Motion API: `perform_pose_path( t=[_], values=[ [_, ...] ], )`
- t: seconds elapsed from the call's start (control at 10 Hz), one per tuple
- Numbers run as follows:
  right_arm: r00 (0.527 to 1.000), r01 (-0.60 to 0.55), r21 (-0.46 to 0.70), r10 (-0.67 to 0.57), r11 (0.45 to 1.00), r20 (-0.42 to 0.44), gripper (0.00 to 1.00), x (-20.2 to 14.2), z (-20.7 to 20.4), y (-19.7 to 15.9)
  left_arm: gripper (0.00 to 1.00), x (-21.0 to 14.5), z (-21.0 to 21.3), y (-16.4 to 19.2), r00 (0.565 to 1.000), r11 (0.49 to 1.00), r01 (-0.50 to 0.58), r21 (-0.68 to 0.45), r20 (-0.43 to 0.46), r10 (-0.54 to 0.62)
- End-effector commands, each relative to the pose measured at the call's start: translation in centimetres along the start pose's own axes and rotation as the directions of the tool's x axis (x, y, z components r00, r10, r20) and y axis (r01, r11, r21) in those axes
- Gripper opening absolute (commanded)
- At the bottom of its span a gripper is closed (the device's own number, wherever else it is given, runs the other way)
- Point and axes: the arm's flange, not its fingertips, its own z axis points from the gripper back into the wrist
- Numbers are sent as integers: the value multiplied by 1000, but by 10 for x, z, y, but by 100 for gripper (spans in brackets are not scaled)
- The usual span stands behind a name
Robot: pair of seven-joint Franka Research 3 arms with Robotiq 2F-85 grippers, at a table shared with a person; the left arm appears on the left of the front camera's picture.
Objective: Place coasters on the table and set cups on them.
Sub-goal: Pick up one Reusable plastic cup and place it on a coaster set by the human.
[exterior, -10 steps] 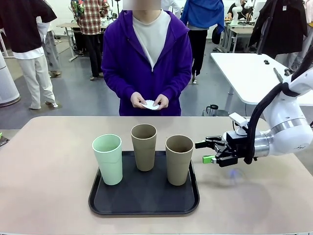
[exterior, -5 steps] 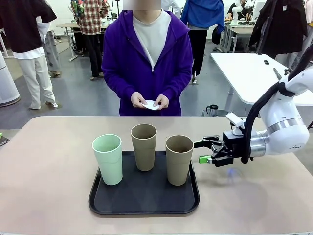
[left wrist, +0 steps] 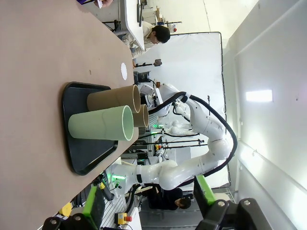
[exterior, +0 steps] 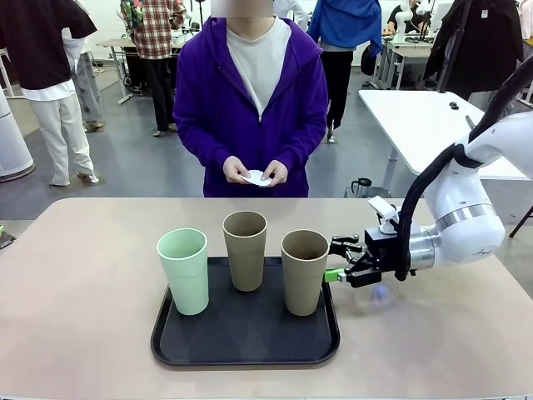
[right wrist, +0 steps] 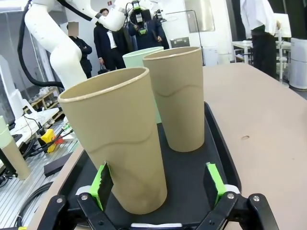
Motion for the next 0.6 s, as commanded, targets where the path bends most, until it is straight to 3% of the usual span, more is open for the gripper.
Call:
perform_pose_path(
  t=[0.0, 0.5],
  values=[
    [1000, 9, 25, -8, 1000, -21, 100, 2, 3, -3, 100, 0, 0, -2, 1000, 1000, 6, -12, 8, -6],
    [999, -2, 140, 9, 990, -47, 100, 0, 5, 4, 100, 0, 0, -2, 1000, 1000, 6, -12, 8, -6]
  ],
)
